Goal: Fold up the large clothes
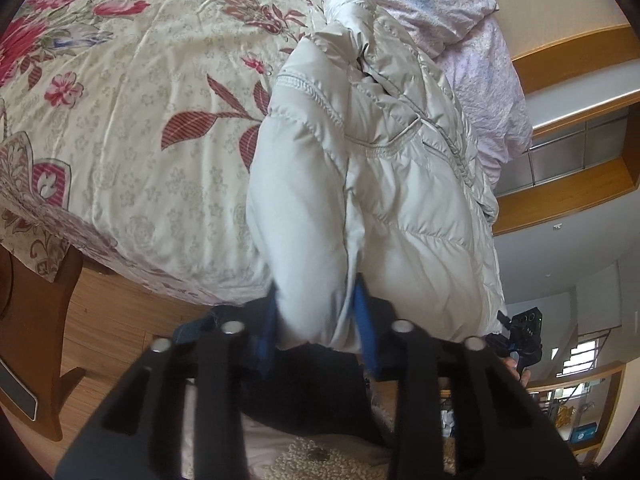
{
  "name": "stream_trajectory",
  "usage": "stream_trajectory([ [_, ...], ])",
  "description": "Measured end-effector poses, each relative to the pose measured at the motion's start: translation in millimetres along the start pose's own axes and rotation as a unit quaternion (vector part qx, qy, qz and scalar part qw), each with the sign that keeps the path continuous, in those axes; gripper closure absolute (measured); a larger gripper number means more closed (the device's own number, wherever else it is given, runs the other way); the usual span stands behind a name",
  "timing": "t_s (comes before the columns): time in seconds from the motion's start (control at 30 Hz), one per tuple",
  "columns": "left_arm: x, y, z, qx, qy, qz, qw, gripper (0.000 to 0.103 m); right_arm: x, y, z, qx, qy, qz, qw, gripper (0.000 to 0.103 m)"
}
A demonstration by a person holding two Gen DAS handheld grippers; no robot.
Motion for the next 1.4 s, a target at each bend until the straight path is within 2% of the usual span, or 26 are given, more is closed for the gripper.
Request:
stream_trajectory([
  [0.07,4.6,-1.8,-4.2,0.011,-0.005,0.006,0.9999,0.083,-5.3,-0.8,-2.4,0.013,0.01,-0.01,1.0,0.08],
  [0.13,14.2,-6.3,-10.2,0.03,-0.012,0.019,0.9993,0.086,-15.5,-2.3,-6.8,0.032,0.017,-0.031,0.999,0.082],
  [0.37,54.1,-34.3,-39.5,0.105,-0.022,0.068,0.9919,0.089,-65.6,-22.0,-25.4,0.123,0.04,-0.104,0.986,0.085],
  [0.57,101.8,-85.9,-70.1,0.187,-0.024,0.117,0.975,0.09,-124.5,-56.6,-38.0,0.219,0.067,-0.171,0.958,0.086],
  [0.63,120.2,-114.0,-76.6,0.218,-0.039,0.137,0.9655,0.09,-150.9,-75.7,-40.9,0.259,0.084,-0.195,0.942,0.086],
  [0.73,140.1,-157.8,-76.0,0.243,-0.058,0.149,0.9567,0.09,-174.5,-104.2,-41.1,0.297,0.101,-0.208,0.926,0.086],
  [0.87,156.9,-214.9,-67.9,0.267,-0.078,0.148,0.9491,0.09,-199.9,-152.7,-25.9,0.331,0.147,-0.22,0.906,0.086],
  [1.03,168.0,-279.1,-35.3,0.28,-0.11,0.148,0.9423,0.09,-211.9,-211.5,9.2,0.352,0.209,-0.239,0.88,0.086],
  [1.13,168.5,-313.7,-7.5,0.281,-0.129,0.148,0.9396,0.09,-205.8,-242.9,34.0,0.351,0.233,-0.231,0.877,0.086],
  [1.2,165.7,-335.8,14.2,0.278,-0.145,0.147,0.938,0.09,-198.6,-262.4,50.0,0.347,0.244,-0.217,0.879,0.086],
  [1.4,146.9,-372.2,65.5,0.264,-0.176,0.139,0.938,0.089,-169.5,-316.1,92.2,0.319,0.257,-0.148,0.9,0.082],
])
Point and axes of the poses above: each gripper's, at about its wrist camera, not at the fingertips, and z roughly the way its jaws point, x to its right, y to its underside, the point moved 5 cm from there along z, roughly the way its jaws point, and after that the axes turned 1 degree about -x, right-handed, at the moved point
